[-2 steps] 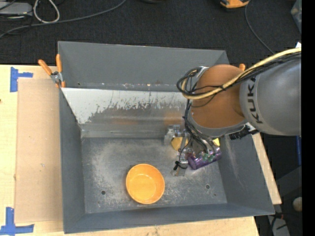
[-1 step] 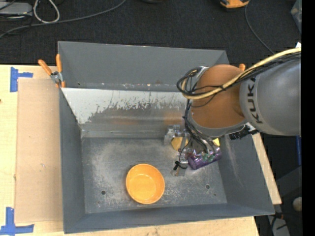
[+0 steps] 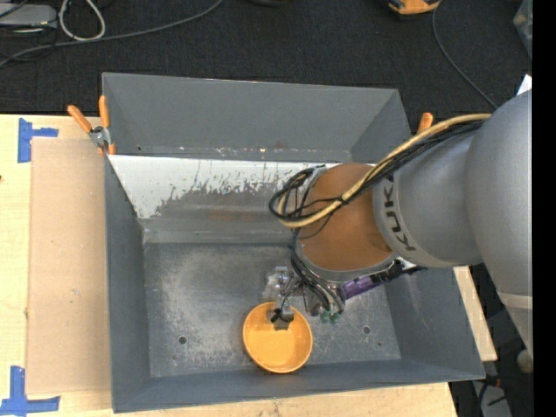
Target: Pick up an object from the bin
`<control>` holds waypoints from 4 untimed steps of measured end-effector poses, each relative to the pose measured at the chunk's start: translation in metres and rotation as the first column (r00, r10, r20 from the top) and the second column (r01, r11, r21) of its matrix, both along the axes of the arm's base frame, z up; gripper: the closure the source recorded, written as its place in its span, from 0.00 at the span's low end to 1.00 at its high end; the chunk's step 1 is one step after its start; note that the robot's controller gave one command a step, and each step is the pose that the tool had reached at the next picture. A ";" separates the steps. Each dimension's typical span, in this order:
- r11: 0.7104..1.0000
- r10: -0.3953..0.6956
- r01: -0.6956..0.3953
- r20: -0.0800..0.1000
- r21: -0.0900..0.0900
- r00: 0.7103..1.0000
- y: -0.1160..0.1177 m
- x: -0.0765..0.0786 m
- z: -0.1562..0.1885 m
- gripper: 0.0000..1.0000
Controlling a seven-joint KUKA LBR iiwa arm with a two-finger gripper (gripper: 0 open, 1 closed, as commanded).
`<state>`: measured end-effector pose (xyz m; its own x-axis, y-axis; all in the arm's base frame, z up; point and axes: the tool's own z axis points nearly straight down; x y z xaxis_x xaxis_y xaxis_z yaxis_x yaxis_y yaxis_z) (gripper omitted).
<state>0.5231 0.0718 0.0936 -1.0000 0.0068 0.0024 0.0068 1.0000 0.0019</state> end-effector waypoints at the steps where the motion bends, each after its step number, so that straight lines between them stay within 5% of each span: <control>1: 1.000 0.000 0.000 0.000 0.000 1.000 0.000 0.000 0.000 1.00; 2: 0.996 0.091 -0.091 0.002 0.001 0.996 -0.006 0.005 -0.013 1.00; 3: 0.998 0.063 -0.063 -0.007 0.001 0.998 -0.015 -0.008 0.034 1.00; 4: 0.992 0.127 -0.127 -0.005 0.000 0.992 -0.001 0.017 0.108 1.00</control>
Offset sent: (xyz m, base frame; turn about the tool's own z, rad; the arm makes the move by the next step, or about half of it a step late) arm 0.0066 -0.0117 -0.0236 -0.1512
